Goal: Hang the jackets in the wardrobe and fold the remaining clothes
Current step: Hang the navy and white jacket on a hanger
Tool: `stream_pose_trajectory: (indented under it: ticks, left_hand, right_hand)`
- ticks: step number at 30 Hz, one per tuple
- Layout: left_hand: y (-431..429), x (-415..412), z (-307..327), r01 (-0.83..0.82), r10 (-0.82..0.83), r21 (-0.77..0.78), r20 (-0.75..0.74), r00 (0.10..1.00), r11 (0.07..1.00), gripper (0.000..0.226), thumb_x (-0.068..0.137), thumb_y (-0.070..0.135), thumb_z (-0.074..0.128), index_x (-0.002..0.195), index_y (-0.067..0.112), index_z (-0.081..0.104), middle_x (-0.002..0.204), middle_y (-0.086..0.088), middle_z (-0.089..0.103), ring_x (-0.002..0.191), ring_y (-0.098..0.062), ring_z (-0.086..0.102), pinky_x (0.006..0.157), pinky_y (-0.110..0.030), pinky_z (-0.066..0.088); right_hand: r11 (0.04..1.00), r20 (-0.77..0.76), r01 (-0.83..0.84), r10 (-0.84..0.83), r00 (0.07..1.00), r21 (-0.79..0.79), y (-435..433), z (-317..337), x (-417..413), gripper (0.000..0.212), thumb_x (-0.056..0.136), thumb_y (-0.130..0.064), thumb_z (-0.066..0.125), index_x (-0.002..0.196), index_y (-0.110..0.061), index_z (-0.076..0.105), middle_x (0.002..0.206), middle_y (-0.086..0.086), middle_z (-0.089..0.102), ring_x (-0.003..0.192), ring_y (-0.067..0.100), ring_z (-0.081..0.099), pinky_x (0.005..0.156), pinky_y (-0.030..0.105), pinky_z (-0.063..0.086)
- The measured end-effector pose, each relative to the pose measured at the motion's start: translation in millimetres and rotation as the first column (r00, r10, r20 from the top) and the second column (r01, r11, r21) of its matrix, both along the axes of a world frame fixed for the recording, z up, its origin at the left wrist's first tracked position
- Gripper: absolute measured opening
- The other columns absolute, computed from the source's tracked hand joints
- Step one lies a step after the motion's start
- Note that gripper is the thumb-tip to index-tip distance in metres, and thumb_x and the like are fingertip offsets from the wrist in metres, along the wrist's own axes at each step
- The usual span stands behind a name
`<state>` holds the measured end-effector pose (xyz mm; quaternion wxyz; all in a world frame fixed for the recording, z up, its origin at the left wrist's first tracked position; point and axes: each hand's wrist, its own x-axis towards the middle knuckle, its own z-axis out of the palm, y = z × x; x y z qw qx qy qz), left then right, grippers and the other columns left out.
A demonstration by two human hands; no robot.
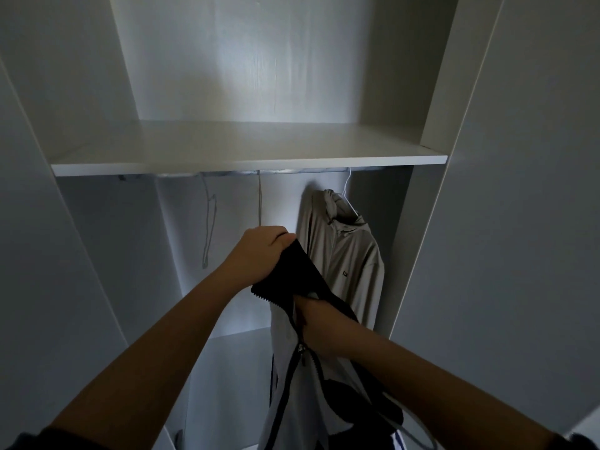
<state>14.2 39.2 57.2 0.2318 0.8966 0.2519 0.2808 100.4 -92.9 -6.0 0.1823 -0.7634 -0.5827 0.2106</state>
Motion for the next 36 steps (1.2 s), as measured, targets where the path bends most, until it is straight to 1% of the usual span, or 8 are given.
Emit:
stream_pose_trajectory:
  ticks: [7, 14, 19, 24, 26, 28, 31, 36]
  left_hand:
    - [12.7, -7.6, -2.3, -0.026, 0.035, -0.082, 0.121, 0.992, 0.996, 0.041, 0.1, 0.025, 0.042, 0.079, -0.007, 0.057, 0.074, -0.018, 0.059, 0.065, -0.018, 0.049, 0.056, -0.014, 0.033]
    - [-6.4, -9.6, -32.0, 0.219, -0.2, 0.043, -0.267, 0.943, 0.975, 0.032, 0.098, 0.033, 0.049, 0.068, 0.022, 0.053, 0.065, 0.009, 0.054, 0.06, -0.001, 0.048, 0.056, -0.014, 0.034]
    - [-26.7, -11.5, -38.8, 0.363, -0.344, 0.064, -0.199, 0.917, 0.93, 0.041, 0.097, 0.029, 0.052, 0.059, 0.036, 0.039, 0.054, 0.014, 0.045, 0.054, 0.001, 0.049, 0.053, -0.014, 0.033]
    - [-26.2, -16.7, -41.5, 0.344, -0.344, -0.005, -0.015, 0.939, 0.939, 0.036, 0.097, 0.038, 0.039, 0.066, 0.023, 0.052, 0.062, 0.009, 0.052, 0.058, -0.004, 0.049, 0.061, -0.028, 0.043]
    - [-11.3, -20.2, -38.0, 0.251, -0.265, 0.185, 0.052, 0.963, 0.95, 0.034, 0.096, 0.036, 0.037, 0.086, 0.017, 0.063, 0.086, 0.004, 0.061, 0.08, -0.011, 0.054, 0.077, -0.034, 0.044]
    - [-1.2, -19.6, -33.8, 0.292, -0.281, 0.324, -0.081, 0.956, 0.9, 0.027, 0.097, 0.035, 0.044, 0.103, 0.018, 0.064, 0.098, 0.007, 0.06, 0.092, -0.01, 0.053, 0.084, -0.031, 0.04]
    - [-6.2, -11.8, -30.5, 0.377, -0.334, 0.278, -0.193, 0.923, 0.883, 0.036, 0.091, 0.046, 0.035, 0.091, 0.02, 0.06, 0.076, 0.011, 0.058, 0.069, -0.008, 0.054, 0.063, -0.026, 0.039]
    - [-7.0, -7.0, -31.7, 0.282, -0.342, 0.413, 0.076, 0.937, 0.866, 0.031, 0.088, 0.039, 0.037, 0.077, 0.022, 0.06, 0.062, 0.018, 0.049, 0.052, -0.003, 0.046, 0.049, -0.013, 0.03]
  right_hand:
    - [0.952, -0.329, 0.025, -0.13, 0.935, -0.305, -45.7, 6.6, 21.3, 0.031, 0.096, -0.009, 0.044, 0.124, -0.013, 0.058, 0.085, 0.003, 0.057, 0.07, 0.01, 0.056, 0.062, 0.018, 0.048]
    - [0.954, -0.727, 0.023, -0.244, 0.642, -0.299, -44.1, 38.0, 35.2, 0.033, 0.093, 0.007, 0.046, 0.125, 0.002, 0.055, 0.073, 0.005, 0.065, 0.058, 0.011, 0.058, 0.057, 0.021, 0.052]
    - [0.956, -0.797, 0.019, -0.254, 0.548, -0.291, -38.6, 43.6, 33.9, 0.035, 0.095, 0.01, 0.034, 0.126, 0.011, 0.049, 0.072, 0.006, 0.059, 0.049, 0.008, 0.048, 0.045, 0.017, 0.038]
    - [0.968, -0.818, 0.026, -0.224, 0.529, -0.248, -37.6, 51.3, 39.3, 0.03, 0.095, 0.012, 0.03, 0.107, -0.004, 0.052, 0.073, 0.006, 0.054, 0.049, 0.006, 0.041, 0.044, 0.014, 0.032]
    - [0.968, -0.835, -0.006, -0.214, 0.507, -0.251, -38.6, 59.1, 44.6, 0.032, 0.094, 0.012, 0.029, 0.108, -0.003, 0.053, 0.073, 0.005, 0.054, 0.051, 0.006, 0.039, 0.043, 0.013, 0.032]
    - [0.964, -0.851, -0.051, -0.205, 0.483, -0.261, -37.2, 69.4, 49.0, 0.031, 0.095, 0.012, 0.029, 0.103, -0.003, 0.055, 0.072, 0.004, 0.057, 0.051, 0.006, 0.041, 0.043, 0.013, 0.034]
    - [0.963, -0.881, -0.07, -0.208, 0.425, -0.262, -36.1, 86.3, 56.6, 0.033, 0.095, 0.009, 0.028, 0.102, -0.004, 0.058, 0.076, 0.005, 0.066, 0.051, 0.005, 0.049, 0.045, 0.013, 0.041]
    - [0.983, -0.919, 0.058, -0.182, 0.35, -0.173, -65.1, 101.2, 81.6, 0.038, 0.079, 0.006, 0.047, 0.115, 0.002, 0.06, 0.103, 0.021, 0.07, 0.082, 0.025, 0.072, 0.072, 0.031, 0.06]
